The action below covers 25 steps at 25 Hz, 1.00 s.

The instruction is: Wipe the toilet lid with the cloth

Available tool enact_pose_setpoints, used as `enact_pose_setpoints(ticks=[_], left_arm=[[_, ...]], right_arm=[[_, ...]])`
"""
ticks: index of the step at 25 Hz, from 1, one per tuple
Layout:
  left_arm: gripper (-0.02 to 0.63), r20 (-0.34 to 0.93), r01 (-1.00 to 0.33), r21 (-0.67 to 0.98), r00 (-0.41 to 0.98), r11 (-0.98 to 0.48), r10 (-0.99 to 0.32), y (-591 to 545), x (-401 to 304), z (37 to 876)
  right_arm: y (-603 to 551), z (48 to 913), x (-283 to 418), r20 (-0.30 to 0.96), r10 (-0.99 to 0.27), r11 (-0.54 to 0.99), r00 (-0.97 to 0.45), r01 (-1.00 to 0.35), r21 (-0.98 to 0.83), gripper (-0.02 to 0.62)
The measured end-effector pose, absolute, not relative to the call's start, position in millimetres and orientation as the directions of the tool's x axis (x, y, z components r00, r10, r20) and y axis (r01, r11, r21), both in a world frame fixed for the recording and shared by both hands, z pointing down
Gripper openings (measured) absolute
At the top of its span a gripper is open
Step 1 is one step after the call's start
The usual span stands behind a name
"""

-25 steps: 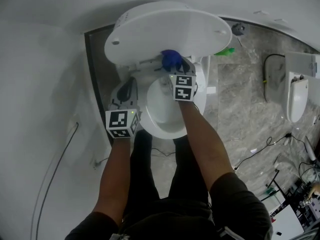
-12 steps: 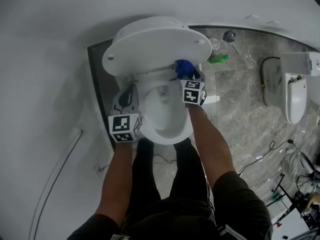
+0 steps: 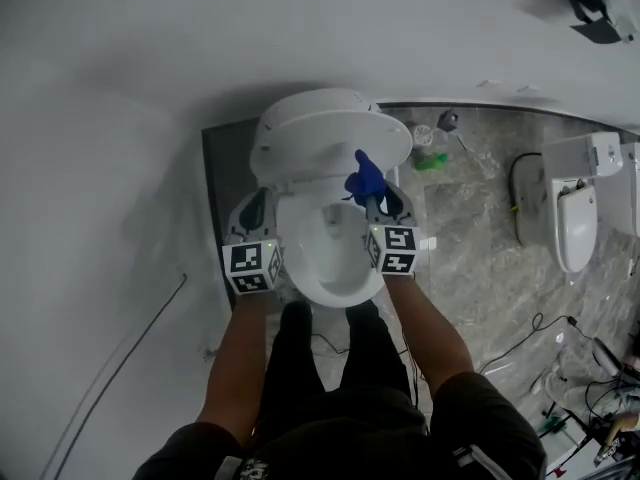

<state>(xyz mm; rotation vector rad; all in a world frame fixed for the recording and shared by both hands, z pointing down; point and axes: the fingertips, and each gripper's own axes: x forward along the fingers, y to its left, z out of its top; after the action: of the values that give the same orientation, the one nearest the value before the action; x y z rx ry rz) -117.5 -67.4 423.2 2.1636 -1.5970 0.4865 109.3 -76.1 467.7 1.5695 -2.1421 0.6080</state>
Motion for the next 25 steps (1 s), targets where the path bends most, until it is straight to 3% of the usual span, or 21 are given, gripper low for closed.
enact_pose_setpoints(ticks=[4,6,8,12,17,19,25], left_arm=[[0.033,0.424,-0.929,0.061,0.355,-0.365,-0.833,-88,-124,374],[0.148,0.422,-0.893,0.003,0.41,-0.451,-0.809,-107,-122,359],[0.17,0.441,-0.851,-0.048,0.452,-0.523,-0.775,-128,-119,350],[0.171,0.509,-0.746,-0.076,0.541,-0.662,-0.669,-156,-104,361],[0.168,0.596,-0.667,-0.132,0.538,-0.734,-0.596,-162,-96,386],[0.078,0.599,-0.664,-0.138,0.535,-0.735,-0.596,-162,-93,384],[0.058,0.604,-0.612,-0.129,0.576,-0.78,-0.551,-127,-89,377]], right_arm=[[-48,406,89,0.498,-0.795,0.315,-0.347,-0.937,-0.15,0.084],[-32,386,82,0.488,-0.794,0.322,-0.362,-0.932,-0.168,0.084],[-17,362,74,0.444,-0.811,0.336,-0.381,-0.924,-0.18,0.084],[15,326,64,0.366,-0.852,0.342,-0.375,-0.927,-0.155,0.083],[56,319,57,0.351,-0.87,0.321,-0.346,-0.938,-0.128,0.083],[66,322,59,0.361,-0.874,0.299,-0.324,-0.946,-0.125,0.084],[87,315,74,0.346,-0.911,0.195,-0.226,-0.973,-0.122,0.084]])
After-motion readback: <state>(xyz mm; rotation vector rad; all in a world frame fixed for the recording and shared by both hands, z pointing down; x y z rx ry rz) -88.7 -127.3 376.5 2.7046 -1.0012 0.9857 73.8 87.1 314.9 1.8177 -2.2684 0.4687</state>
